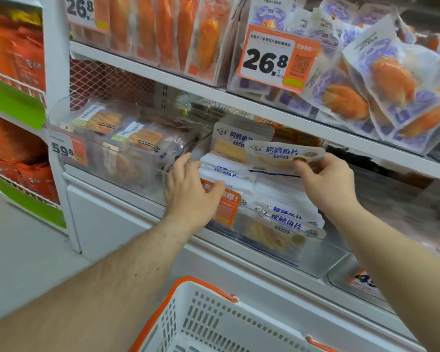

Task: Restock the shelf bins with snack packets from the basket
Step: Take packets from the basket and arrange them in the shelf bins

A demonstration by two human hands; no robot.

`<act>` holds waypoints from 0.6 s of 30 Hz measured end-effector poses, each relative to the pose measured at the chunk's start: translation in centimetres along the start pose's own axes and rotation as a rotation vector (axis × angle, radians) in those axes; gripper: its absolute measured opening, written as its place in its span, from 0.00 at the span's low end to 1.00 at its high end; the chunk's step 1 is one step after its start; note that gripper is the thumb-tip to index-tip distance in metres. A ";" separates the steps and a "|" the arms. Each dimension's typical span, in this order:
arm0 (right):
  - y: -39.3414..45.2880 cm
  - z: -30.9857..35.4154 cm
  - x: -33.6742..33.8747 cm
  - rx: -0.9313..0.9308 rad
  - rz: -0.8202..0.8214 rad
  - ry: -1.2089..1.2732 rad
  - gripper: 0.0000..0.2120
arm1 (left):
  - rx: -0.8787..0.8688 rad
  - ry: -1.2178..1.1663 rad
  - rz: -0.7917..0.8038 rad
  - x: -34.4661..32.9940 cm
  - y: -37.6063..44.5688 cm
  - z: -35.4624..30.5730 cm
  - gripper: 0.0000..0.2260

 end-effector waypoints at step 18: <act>2.7 0.1 -2.9 -0.046 0.084 0.043 0.15 | 0.030 -0.017 -0.036 -0.5 -0.2 -0.2 0.29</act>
Point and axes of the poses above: each hand's wrist, its own y-axis towards the middle knuckle, its own x-axis out of the back of the hand, z = x × y, the point moved 4 cm from there along y, towards the middle knuckle, and after that the axes turned 3 degrees about z, right-handed, at the moved point
